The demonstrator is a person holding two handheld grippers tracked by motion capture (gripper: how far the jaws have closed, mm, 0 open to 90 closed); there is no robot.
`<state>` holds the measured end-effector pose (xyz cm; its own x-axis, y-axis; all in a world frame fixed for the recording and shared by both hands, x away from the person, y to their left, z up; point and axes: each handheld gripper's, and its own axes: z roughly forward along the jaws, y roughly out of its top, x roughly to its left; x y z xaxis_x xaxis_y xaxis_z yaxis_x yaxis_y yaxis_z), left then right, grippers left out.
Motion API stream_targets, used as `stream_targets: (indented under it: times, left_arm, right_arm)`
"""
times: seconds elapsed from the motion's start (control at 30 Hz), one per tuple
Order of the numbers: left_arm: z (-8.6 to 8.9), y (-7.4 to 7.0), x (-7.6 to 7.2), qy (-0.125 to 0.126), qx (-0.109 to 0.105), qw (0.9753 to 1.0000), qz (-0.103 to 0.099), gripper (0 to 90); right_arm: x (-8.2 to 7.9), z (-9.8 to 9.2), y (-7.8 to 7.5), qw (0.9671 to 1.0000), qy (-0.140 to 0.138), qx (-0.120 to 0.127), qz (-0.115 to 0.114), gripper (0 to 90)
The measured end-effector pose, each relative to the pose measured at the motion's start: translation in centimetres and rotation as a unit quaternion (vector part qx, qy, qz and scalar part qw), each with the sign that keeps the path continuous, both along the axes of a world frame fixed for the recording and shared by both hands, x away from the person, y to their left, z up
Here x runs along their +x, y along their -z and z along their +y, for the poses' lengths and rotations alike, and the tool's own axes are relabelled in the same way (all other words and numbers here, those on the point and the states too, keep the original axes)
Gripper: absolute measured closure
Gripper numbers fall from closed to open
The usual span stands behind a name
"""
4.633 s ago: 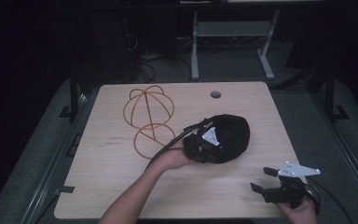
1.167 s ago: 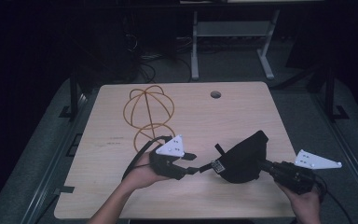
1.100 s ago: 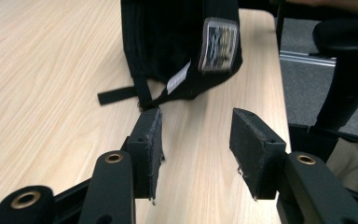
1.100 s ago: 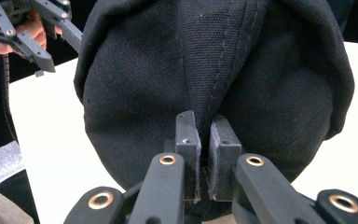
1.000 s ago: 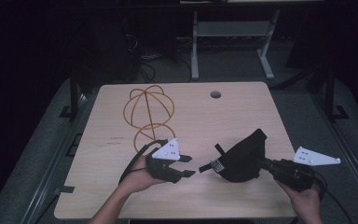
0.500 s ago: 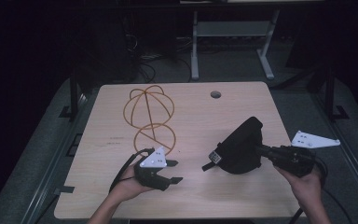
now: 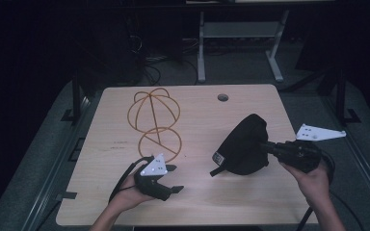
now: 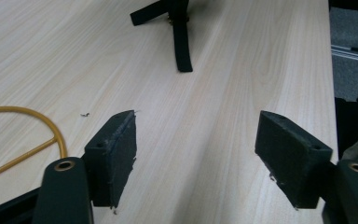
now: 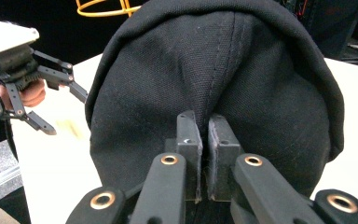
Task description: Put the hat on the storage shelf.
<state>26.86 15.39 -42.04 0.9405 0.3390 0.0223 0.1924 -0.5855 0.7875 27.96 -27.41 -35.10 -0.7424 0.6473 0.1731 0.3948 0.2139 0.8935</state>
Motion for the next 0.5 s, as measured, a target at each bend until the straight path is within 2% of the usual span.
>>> stream_targets:
  times: [0.17,0.43,0.5]
  left_arm:
    - [0.0,0.2,0.0,-0.005,-0.001,1.0,-0.004,28.4]
    - [-0.1,0.5,-0.1,-0.003,0.013,0.9999,-0.008,28.2]
    - [-0.1,0.5,-0.1,-0.004,0.01,0.9999,-0.006,28.0]
  right_arm:
    - [0.5,0.3,-1.2,0.9999,-0.005,-0.002,-0.009,85.6]
    - [1.3,1.1,-3.3,0.9997,-0.01,-0.004,-0.024,86.1]
    - [1.5,1.3,-3.8,0.9995,-0.012,-0.005,-0.029,86.1]
